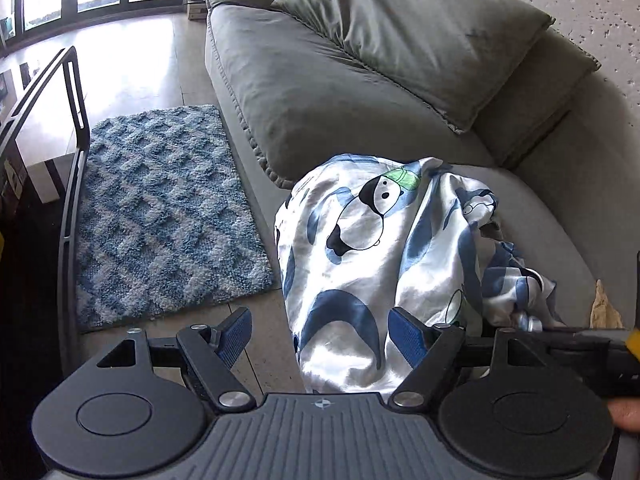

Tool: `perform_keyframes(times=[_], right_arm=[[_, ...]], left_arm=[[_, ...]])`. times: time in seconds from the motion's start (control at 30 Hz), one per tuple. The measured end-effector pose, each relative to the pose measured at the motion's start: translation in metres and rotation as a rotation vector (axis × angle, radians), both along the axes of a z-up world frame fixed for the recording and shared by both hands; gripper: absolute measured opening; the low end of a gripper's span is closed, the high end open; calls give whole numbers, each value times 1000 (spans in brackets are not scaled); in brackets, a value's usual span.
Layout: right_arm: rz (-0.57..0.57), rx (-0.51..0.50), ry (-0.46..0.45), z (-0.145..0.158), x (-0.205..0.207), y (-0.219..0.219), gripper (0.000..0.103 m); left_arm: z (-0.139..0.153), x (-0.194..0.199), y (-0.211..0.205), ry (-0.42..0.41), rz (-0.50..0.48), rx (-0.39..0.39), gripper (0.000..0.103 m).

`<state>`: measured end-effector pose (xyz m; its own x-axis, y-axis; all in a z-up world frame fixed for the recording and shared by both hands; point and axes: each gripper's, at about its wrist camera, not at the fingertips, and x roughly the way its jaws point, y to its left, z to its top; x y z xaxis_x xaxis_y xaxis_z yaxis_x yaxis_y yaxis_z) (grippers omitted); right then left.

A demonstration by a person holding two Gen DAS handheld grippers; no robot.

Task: Fold clothes
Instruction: 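Grasp the penguin-print blanket with the right gripper and move it aside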

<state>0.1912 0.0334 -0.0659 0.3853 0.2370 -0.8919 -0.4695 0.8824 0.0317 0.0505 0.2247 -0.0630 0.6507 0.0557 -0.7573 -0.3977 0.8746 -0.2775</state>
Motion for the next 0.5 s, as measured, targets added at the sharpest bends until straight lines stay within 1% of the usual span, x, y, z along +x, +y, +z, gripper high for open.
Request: perform_keyframes(times=[0.07,0.13,0.23,0.3,0.33,0.4,0.43,0.47,0.5], right_arm=[[9,79,-16,14,10,2,4],[-50,155,-137,47,22,-2,3],[-214,238,-468,130,43,-23,3],[-354,282,-709,187,45,-48,3],[-426,301,-831,215,44,-61,3],[-513,297,-980,251,40,-79,3],[-517,284,-994,260,42,-85,4],[-499,271,-979,263,43,-88,4],[-462,245,-926,252,44,-85,6]], left_arm=[[2,1,3,-19,-8,-9,74],[9,5,3,-43,-34,-12,74],[23,6,1,-101,-75,13,74],[32,7,0,-138,-84,33,74],[36,9,-1,-152,-88,31,74],[41,12,-4,-173,-100,17,74],[43,15,-8,-178,-110,9,74],[44,16,-14,-179,-127,4,74],[45,17,-21,-179,-147,1,74]])
